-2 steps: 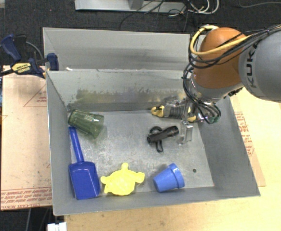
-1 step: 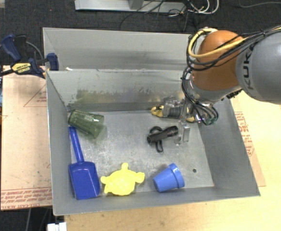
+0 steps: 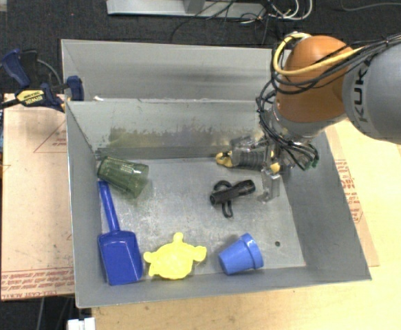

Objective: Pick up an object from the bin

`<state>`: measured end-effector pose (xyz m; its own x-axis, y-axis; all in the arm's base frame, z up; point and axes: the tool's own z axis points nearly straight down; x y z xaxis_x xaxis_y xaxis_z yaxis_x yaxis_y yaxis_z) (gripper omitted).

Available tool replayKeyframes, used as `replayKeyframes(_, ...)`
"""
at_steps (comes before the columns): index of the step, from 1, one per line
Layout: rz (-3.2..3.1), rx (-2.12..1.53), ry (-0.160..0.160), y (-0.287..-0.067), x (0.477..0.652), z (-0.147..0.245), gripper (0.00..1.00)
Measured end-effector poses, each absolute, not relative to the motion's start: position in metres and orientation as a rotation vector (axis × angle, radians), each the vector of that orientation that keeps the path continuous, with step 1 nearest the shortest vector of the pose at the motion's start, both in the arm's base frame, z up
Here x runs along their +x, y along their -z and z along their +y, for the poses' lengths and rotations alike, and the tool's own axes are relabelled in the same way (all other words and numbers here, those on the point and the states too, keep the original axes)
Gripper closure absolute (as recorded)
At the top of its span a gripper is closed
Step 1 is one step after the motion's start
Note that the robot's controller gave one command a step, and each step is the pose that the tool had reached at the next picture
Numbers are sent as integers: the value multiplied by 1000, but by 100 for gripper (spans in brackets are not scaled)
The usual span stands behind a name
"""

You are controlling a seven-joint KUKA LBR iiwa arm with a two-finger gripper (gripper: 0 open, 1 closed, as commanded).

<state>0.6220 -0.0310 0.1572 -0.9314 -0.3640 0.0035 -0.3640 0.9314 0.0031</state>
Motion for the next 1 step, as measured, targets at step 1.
replayKeyframes(1, -3108, 486, 7, -69, 619, -26, 0)
